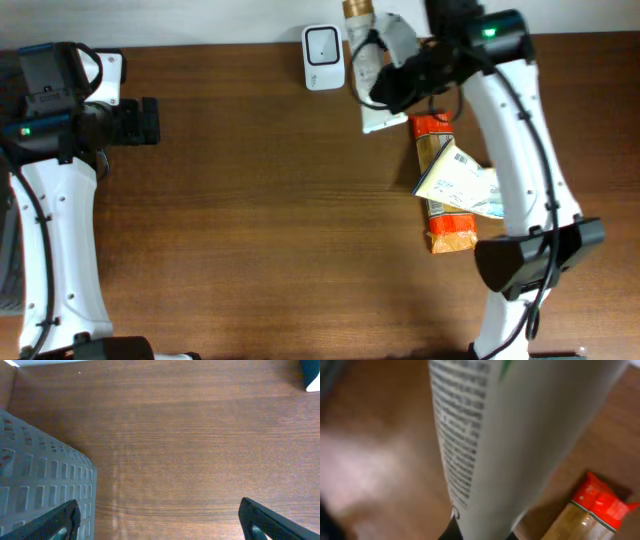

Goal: Scan the item barcode
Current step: 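Raise the white tube with the right gripper over the scanner, then lower the tube beside the pile at right and open the right gripper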

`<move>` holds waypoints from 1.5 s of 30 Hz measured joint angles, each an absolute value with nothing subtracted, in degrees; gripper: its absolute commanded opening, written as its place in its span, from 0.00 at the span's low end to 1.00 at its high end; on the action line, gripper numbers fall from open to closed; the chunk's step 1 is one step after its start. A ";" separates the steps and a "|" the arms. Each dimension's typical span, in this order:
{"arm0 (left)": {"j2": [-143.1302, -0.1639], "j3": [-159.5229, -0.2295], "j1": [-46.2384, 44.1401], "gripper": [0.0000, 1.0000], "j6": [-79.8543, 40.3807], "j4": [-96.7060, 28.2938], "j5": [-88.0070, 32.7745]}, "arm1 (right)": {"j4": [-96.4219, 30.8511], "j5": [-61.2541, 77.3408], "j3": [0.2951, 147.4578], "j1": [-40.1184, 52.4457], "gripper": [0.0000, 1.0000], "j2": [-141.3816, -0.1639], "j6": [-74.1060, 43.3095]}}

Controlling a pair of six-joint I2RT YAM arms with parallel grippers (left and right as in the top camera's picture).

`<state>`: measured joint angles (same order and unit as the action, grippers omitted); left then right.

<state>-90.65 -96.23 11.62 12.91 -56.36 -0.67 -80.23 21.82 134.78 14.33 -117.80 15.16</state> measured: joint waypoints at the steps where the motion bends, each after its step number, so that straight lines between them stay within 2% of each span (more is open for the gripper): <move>1: -90.65 -96.23 11.62 0.99 12.91 -56.38 -0.67 | -77.84 14.00 134.78 17.96 0.04 -117.80 12.97; 3: -90.65 -96.23 11.62 0.99 12.91 -56.38 -0.67 | -71.35 0.51 134.78 23.24 0.04 -117.80 11.66; 6: -90.65 -96.23 11.62 0.99 12.91 -56.40 -0.67 | -58.72 -16.45 134.80 25.74 0.04 -119.09 14.98; 10: -90.65 -96.23 11.62 0.99 12.91 -56.45 -0.67 | -49.69 -26.65 134.80 25.71 0.04 -129.32 20.71; 13: -90.65 -96.23 11.60 0.99 12.91 -56.38 -0.67 | -38.04 -35.27 134.67 25.85 0.04 -140.53 27.03; 17: -90.65 -96.23 11.60 0.99 12.91 -56.36 -0.67 | -31.33 -44.16 134.67 25.93 0.04 -144.49 29.98; 36: -90.65 -96.23 11.62 0.99 12.91 -56.38 -0.67 | -25.71 -46.44 134.67 25.93 0.04 -150.74 30.61; 41: -90.65 -96.23 11.62 0.99 12.91 -56.34 -0.67 | -36.71 -39.20 134.67 25.93 0.04 -147.04 26.35; 45: -90.65 -96.23 11.62 0.99 12.91 -56.38 -0.67 | -50.92 -23.38 134.69 25.54 0.04 -134.87 15.20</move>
<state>-90.65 -96.23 11.62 12.91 -56.38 -0.67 -50.92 -23.38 134.69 25.54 -134.87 15.20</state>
